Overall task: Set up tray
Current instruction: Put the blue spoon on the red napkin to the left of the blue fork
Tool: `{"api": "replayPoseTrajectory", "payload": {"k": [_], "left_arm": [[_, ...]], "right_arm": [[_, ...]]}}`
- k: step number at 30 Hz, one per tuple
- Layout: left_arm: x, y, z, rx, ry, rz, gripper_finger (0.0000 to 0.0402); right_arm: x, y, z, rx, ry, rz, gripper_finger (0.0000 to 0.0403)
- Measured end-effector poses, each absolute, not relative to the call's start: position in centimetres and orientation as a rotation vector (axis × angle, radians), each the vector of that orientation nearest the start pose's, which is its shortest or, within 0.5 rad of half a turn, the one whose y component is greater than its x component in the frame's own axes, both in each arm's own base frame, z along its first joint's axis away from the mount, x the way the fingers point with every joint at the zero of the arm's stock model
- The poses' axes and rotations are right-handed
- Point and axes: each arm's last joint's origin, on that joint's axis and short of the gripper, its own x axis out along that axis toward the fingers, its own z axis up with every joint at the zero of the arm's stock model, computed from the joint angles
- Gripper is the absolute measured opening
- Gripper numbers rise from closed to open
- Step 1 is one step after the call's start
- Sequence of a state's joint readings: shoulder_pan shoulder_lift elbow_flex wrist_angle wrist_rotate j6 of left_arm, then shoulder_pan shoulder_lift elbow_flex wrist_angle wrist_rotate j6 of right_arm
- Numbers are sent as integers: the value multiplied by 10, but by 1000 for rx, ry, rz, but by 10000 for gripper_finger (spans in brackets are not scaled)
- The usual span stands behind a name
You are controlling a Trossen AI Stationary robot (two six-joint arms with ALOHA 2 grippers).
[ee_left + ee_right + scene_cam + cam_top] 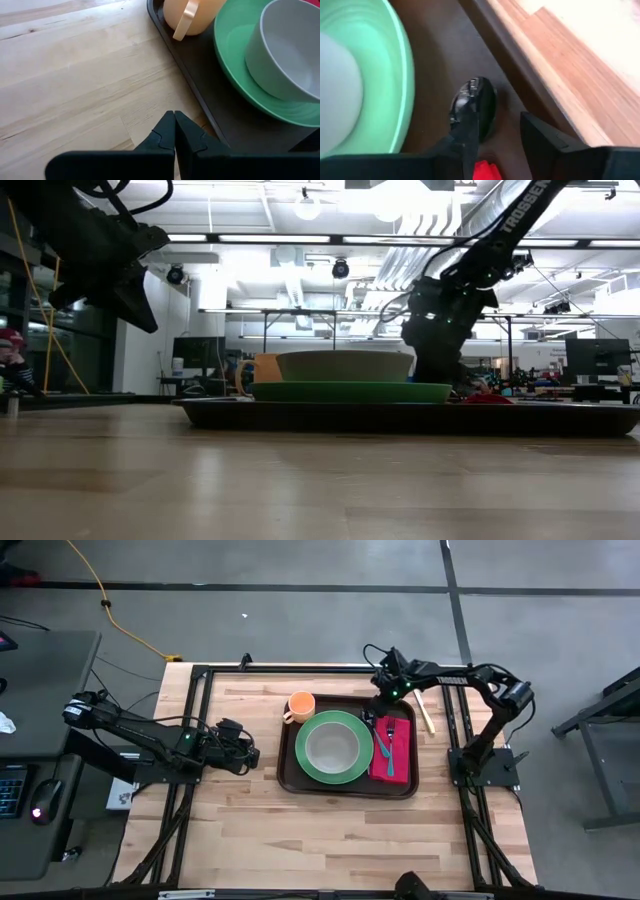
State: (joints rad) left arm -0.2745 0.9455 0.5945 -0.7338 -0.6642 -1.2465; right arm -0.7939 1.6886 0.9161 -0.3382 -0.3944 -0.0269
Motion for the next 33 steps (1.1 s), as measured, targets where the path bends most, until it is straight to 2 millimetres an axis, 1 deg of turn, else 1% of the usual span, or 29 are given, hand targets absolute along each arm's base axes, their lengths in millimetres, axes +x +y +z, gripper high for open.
{"api": "replayPoseTrajectory", "payload": {"k": [5, 9, 15, 19, 22, 29, 33], "left_arm": [[157, -26, 210, -642, 589, 859, 31], [157, -26, 210, -642, 589, 859, 31], [157, -26, 210, -642, 590, 859, 31], [157, -26, 210, -642, 590, 859, 31], [157, -26, 210, -642, 590, 859, 31], [157, -26, 210, -642, 590, 859, 31], [157, -26, 210, -642, 590, 859, 31]], "right_arm": [[230, -208, 153, 590, 937, -326, 135], [233, -206, 152, 548, 962, -357, 135], [234, -205, 152, 543, 966, -362, 134], [235, -206, 145, 566, 984, -371, 134], [237, -206, 138, 590, 996, -344, 138], [237, -206, 136, 601, 996, -345, 149], [239, -205, 136, 600, 988, -336, 148]]}}
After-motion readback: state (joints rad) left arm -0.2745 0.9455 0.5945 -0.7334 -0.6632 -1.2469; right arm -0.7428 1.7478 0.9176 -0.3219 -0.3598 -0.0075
